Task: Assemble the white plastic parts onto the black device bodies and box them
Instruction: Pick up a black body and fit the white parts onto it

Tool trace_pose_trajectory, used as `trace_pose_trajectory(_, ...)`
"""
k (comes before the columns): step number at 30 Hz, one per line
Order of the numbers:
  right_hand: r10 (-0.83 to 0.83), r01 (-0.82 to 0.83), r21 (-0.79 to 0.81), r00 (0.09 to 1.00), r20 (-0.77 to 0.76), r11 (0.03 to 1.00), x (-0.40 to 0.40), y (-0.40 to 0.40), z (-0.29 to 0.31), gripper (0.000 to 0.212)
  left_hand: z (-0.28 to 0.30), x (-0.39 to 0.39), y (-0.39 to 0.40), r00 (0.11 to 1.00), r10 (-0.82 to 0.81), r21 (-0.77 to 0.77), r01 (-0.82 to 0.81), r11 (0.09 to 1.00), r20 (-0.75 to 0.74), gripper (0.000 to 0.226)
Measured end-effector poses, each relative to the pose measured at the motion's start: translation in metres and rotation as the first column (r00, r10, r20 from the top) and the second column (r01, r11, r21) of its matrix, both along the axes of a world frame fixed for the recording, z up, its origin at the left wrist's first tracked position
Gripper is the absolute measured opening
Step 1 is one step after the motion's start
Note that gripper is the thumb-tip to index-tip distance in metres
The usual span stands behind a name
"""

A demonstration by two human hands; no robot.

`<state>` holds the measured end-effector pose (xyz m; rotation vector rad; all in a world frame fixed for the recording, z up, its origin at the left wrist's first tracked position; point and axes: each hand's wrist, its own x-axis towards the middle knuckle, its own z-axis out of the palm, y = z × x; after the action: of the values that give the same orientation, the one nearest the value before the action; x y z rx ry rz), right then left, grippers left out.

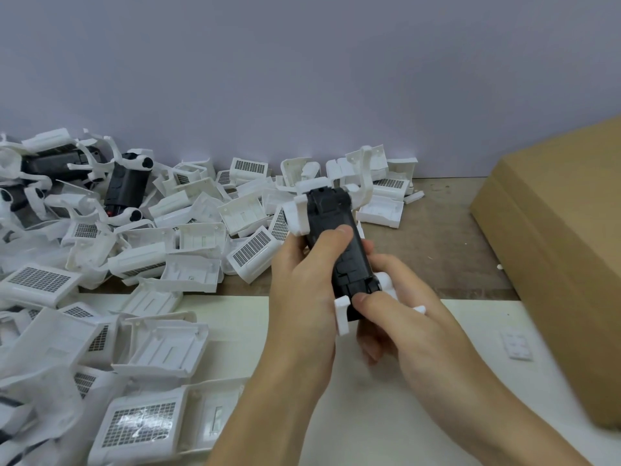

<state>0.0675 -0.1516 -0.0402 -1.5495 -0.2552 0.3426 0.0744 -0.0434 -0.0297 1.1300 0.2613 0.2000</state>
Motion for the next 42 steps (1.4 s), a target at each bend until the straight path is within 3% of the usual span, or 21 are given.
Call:
trace_pose_trajectory(5, -0.001, 0.003, -0.041, 0.998, 0.057, 0.999, -0.002, -0.002, 0.000, 0.041, 0.001, 0.000, 0.000, 1.000, -0.001, -0.042, 0.001, 0.999, 0.007, 0.040)
trace_pose_trajectory(9, -0.019, 0.022, -0.050, 0.998, 0.053, 0.999, -0.003, -0.002, 0.004, 0.024, 0.000, 0.000, 0.001, 1.000, -0.011, -0.026, 0.012, 1.000, 0.023, 0.038)
trace_pose_trajectory(12, -0.007, 0.010, -0.044, 0.998, 0.055, 0.999, -0.003, 0.000, 0.006, 0.030, 0.001, 0.001, 0.001, 0.999, -0.015, -0.037, 0.016, 0.999, 0.029, 0.038)
trace_pose_trajectory(15, -0.025, 0.026, -0.015, 0.998, 0.050, 1.000, -0.003, 0.001, 0.005, 0.019, 0.000, 0.001, 0.000, 0.999, -0.014, -0.041, 0.015, 0.999, 0.032, 0.032)
trace_pose_trajectory(17, -0.003, 0.003, 0.019, 1.000, 0.021, 1.000, -0.002, 0.001, 0.004, 0.023, -0.001, 0.000, 0.001, 1.000, -0.015, -0.050, 0.017, 0.999, 0.024, 0.022)
trace_pose_trajectory(22, -0.052, 0.049, 0.056, 0.997, 0.059, 0.997, -0.002, 0.001, -0.002, 0.037, 0.002, 0.001, 0.006, 0.997, 0.072, -0.329, -0.071, 0.942, -0.009, 0.028)
trace_pose_trajectory(24, -0.135, 0.132, 0.041, 0.987, 0.091, 0.990, 0.001, 0.000, -0.005, 0.041, 0.003, 0.004, 0.012, 0.987, 0.163, -0.447, -0.151, 0.882, -0.012, 0.025)
trace_pose_trajectory(26, -0.241, 0.249, -0.027, 0.956, 0.166, 0.968, 0.005, -0.002, -0.008, 0.039, 0.002, 0.006, 0.017, 0.975, 0.223, -0.472, -0.194, 0.860, 0.005, 0.019)
trace_pose_trajectory(29, -0.296, 0.367, -0.175, 0.895, 0.333, 0.914, 0.009, -0.002, -0.012, 0.035, 0.002, 0.009, 0.021, 0.974, 0.226, -0.454, -0.188, 0.871, 0.030, 0.011)
trace_pose_trajectory(34, -0.142, 0.406, -0.428, 0.838, 0.527, 0.808, 0.012, -0.001, -0.018, 0.046, 0.002, 0.011, 0.019, 0.979, 0.200, -0.337, -0.198, 0.920, -0.029, 0.014)
trace_pose_trajectory(38, -0.055, 0.430, -0.566, 0.827, 0.560, 0.703, 0.020, -0.001, -0.018, 0.052, 0.000, 0.012, 0.014, 0.974, 0.221, -0.180, -0.228, 0.957, -0.058, 0.023)
trace_pose_trajectory(42, -0.019, 0.459, -0.645, 0.823, 0.568, 0.610, 0.033, 0.002, -0.012, 0.039, 0.002, 0.009, 0.010, 0.970, 0.230, -0.089, -0.237, 0.967, -0.080, 0.027)
